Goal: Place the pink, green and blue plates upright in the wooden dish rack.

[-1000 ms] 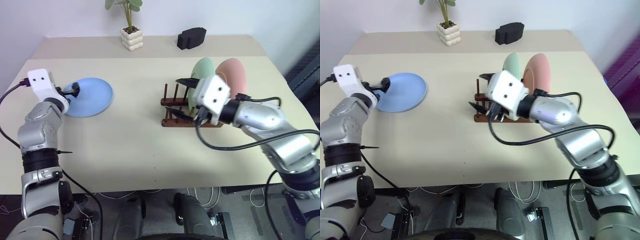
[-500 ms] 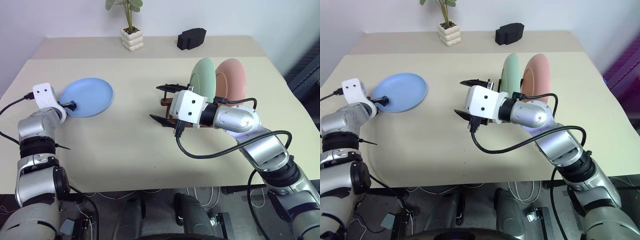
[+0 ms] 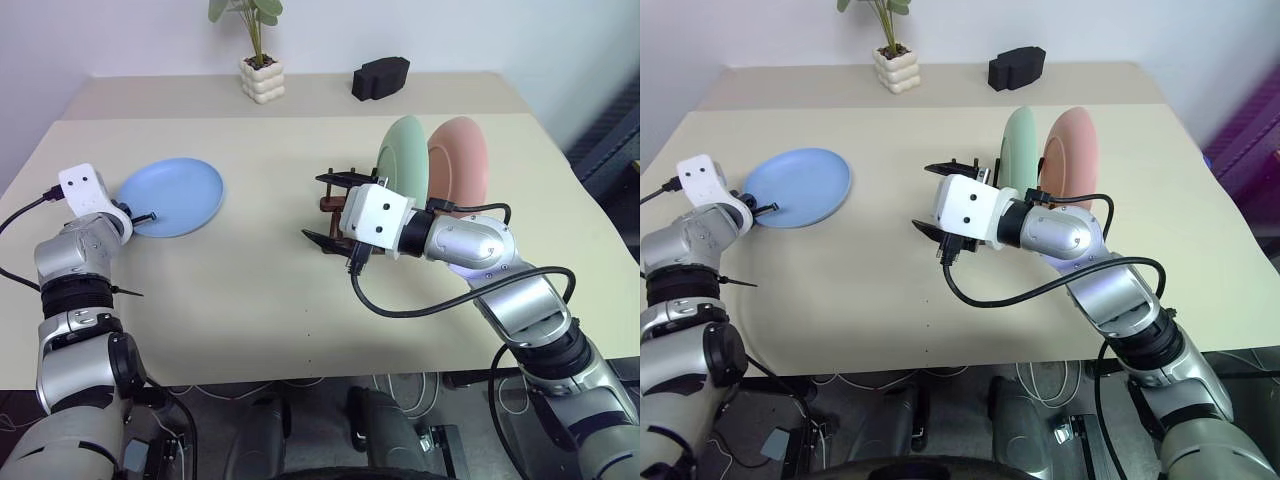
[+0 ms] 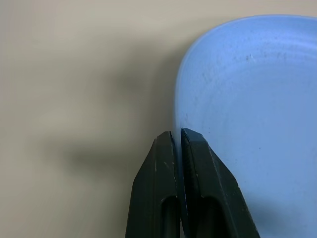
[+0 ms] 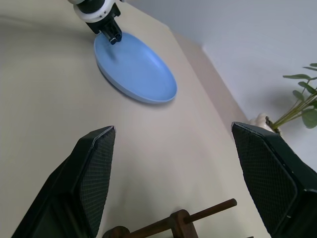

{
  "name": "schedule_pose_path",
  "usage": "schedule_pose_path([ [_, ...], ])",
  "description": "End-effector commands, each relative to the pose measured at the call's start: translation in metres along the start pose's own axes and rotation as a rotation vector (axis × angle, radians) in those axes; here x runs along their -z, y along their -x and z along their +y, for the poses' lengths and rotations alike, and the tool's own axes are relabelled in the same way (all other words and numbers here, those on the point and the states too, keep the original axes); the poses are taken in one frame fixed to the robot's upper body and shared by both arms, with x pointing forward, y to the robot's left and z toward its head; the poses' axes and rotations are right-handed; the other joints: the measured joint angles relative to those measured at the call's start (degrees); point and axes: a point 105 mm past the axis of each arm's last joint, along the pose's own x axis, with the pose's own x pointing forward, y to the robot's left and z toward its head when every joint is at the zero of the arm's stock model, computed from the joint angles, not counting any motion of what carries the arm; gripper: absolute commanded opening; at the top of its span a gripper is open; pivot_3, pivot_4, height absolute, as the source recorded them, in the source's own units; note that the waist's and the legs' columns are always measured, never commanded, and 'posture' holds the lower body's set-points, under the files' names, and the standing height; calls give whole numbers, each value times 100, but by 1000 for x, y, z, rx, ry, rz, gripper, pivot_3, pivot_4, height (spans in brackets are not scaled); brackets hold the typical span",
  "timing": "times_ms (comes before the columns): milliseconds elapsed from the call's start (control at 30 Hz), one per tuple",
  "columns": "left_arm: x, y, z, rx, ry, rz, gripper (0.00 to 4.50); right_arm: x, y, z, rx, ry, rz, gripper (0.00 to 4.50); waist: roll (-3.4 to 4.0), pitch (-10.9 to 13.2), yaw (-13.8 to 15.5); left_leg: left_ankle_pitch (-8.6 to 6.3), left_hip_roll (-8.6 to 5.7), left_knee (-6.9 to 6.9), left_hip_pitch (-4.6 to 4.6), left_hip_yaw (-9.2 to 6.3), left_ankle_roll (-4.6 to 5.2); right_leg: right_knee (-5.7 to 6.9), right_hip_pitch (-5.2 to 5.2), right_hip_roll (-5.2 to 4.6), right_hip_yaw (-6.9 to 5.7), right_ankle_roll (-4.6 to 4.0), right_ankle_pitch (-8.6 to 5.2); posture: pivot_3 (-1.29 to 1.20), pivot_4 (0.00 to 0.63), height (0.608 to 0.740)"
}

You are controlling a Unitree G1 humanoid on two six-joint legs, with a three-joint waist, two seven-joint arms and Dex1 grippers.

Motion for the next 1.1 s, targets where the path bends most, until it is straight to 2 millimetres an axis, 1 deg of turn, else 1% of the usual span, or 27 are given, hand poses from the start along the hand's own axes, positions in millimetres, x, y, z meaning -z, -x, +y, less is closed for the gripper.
schedule_pose_path([
  [33, -31, 12, -17, 76, 6, -117, 19, -7, 2, -9, 37, 35, -26, 3817, 0, 0, 13, 1, -1, 1, -1, -1, -2, -1, 0, -1, 0, 0, 0, 0, 150, 740],
  [133, -74, 33, -44, 171, -18, -322, 19, -4, 2, -13, 56, 47, -13, 3817, -1, 1, 16, 2, -4, 1, -4, -1, -3, -4, 1, -5, 0, 2, 1, 0, 150, 740],
  [233, -106, 62, -76, 261, -121, -494, 19, -3, 0, -18, 82, 65, -7, 3817, -4, 2, 3, 3, -5, 2, -8, -2, -6, -7, 0, -5, 0, 3, 3, 0, 150, 740],
  [367, -128, 88, -97, 309, -163, -640, 19, -3, -1, -25, 123, 99, -1, 3817, -4, 2, -8, 3, -5, 1, -7, -2, -7, -8, -1, -5, 1, 3, 3, 0, 150, 740],
  [533, -137, 114, -126, 372, -278, -745, 19, 0, -2, -35, 175, 175, 18, 3817, -4, 3, -11, 3, -5, -1, -5, -2, -6, -6, -2, -2, 1, 3, 3, 0, 150, 740],
  [633, -138, 129, -143, 430, -246, -780, 19, -2, -2, -45, 223, 247, 17, 3817, -4, 3, -9, 3, -6, 0, -7, -1, -6, -8, -2, -3, 2, 3, 3, 0, 150, 740],
  [800, -137, 140, -160, 498, -217, -792, 19, -3, 0, -55, 274, 339, 30, 3817, -3, 3, -4, 4, -6, 1, -8, -2, -7, -8, -1, -3, 2, 3, 3, 0, 150, 740],
  [967, -138, 146, -170, 543, -192, -800, 19, -4, -1, -55, 279, 398, 30, 3817, -3, 3, -12, 4, -6, 0, -7, -2, -6, -8, -2, -2, 2, 3, 3, 0, 150, 740],
  [1100, -135, 157, -186, 609, -160, -798, 19, -4, -7, -44, 243, 435, 21, 3817, -3, 3, -1, 4, -6, 0, -8, -2, -6, -8, -1, -2, 2, 3, 3, 0, 150, 740],
])
